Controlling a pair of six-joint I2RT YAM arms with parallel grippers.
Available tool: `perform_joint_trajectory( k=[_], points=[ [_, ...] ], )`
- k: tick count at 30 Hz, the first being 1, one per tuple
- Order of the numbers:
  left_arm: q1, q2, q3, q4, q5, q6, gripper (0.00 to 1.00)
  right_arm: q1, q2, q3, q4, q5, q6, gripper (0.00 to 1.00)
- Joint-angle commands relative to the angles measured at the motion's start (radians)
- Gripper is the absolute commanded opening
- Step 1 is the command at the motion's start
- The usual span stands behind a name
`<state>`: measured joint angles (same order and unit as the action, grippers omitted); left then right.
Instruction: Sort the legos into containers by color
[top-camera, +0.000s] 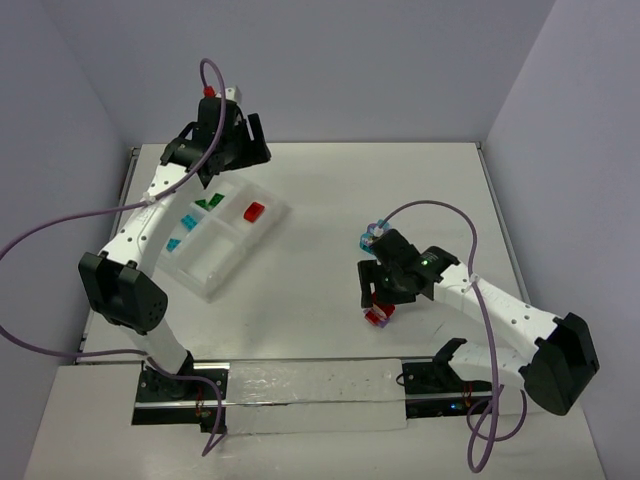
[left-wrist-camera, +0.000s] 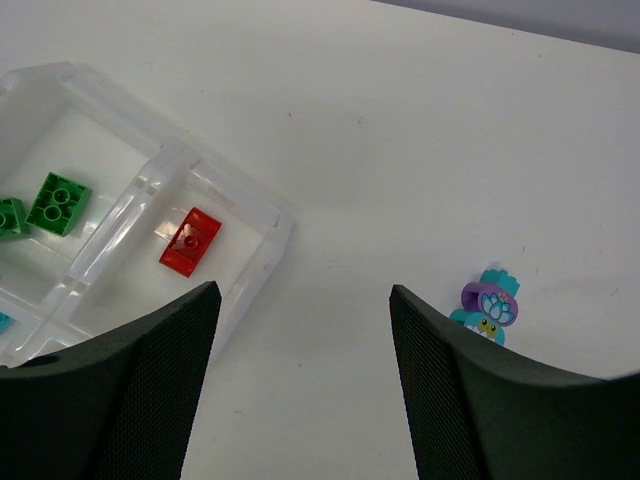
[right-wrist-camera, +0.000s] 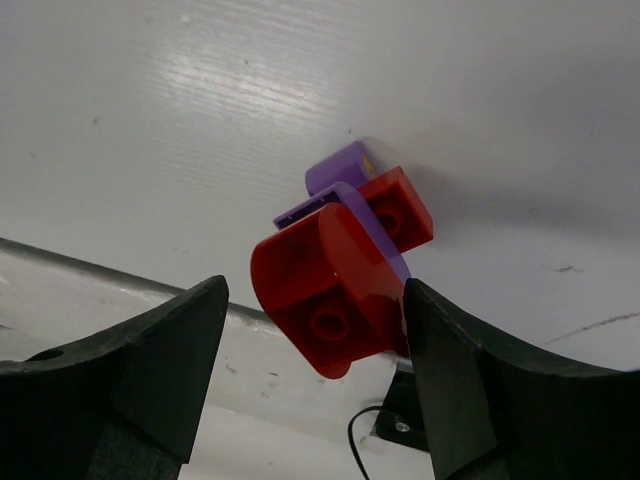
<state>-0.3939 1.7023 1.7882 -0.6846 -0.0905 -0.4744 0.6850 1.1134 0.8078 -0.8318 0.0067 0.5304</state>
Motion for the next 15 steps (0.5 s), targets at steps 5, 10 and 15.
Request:
perform_joint_trajectory(
  k=[5,10,15],
  points=[
    [-0.003,0.000,-0.010,0.014,0.026,0.005,0.76,0.057,0.048,0.041,-0.087,0.150,0.036,0.56],
    [-0.003,-0.006,-0.021,0.017,0.029,0.005,0.76,0.062,0.051,0.056,-0.101,0.181,0.053,0.27],
    [-0.005,-0.009,-0.033,0.011,0.081,0.011,0.76,0.062,0.050,0.172,-0.098,0.173,0.048,0.00]
  ],
)
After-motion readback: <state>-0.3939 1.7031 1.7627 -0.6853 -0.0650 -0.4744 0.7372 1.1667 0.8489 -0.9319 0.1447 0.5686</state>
